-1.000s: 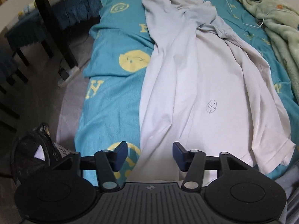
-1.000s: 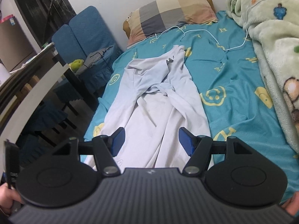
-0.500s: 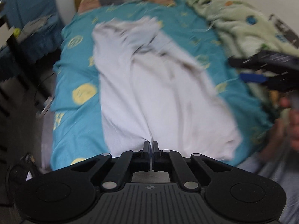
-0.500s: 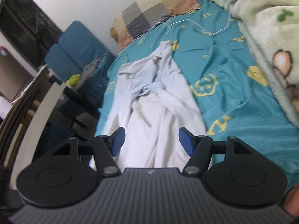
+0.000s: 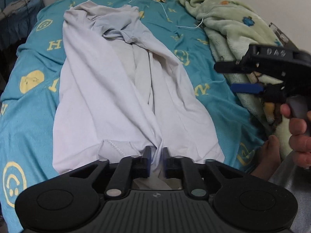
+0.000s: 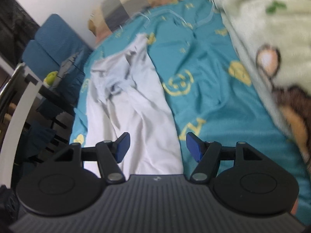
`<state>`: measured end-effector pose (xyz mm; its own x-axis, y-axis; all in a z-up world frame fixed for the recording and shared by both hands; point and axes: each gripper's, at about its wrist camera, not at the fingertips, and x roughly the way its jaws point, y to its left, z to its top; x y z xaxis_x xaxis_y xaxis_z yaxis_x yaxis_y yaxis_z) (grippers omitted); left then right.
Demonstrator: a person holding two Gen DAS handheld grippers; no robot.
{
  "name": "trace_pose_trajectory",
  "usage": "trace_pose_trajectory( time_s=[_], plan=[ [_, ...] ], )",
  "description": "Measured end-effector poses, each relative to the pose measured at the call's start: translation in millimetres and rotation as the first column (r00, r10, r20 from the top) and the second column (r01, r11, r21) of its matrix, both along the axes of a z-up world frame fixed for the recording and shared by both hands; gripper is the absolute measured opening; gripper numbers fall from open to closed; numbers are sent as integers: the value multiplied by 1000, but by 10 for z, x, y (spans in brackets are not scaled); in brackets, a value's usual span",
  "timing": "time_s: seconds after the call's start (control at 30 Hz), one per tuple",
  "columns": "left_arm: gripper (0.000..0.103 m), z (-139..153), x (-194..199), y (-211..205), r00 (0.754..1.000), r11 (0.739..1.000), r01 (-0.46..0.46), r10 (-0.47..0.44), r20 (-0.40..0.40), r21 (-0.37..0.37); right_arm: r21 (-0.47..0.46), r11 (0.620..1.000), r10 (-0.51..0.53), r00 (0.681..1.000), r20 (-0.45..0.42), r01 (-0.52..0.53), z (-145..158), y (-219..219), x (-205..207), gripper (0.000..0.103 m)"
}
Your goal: Fold clothes
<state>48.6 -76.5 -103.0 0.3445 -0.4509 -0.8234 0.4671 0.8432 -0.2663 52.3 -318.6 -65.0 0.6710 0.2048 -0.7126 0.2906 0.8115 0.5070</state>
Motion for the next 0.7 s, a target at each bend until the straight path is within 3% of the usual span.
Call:
trace_pose_trajectory(
  time_s=[0.07,0.23,0.33,0.43,0.6,0.7],
  plan=[
    [53,91,24,165,999,998,-35,35,10,-53,11,1000,4,999,-45,-3,-91,15,53,66],
    [77,132,127,715,980,965,-194,199,11,-178,-32,999,10,990,-138,-14,-268,123,150,66],
    [78,-3,289,957,943,929,-332,328,-51,-164,2,1000,14,982,-190,-13,-382,138,172,66],
    [78,-94,437,1106,912,897,-409,398,-95,-169,18,1000,22,970,-244,-19,-482,184,189,66],
    [78,-300,510,1032,902,908,-416,406,-149,-46,26,996,89,954,-287,-85,-540,320,202,66],
    [78,-347,475,984,916,927,-371,354,-190,-60,52,989,147,943,-298,-138,-545,410,189,67]
  ],
)
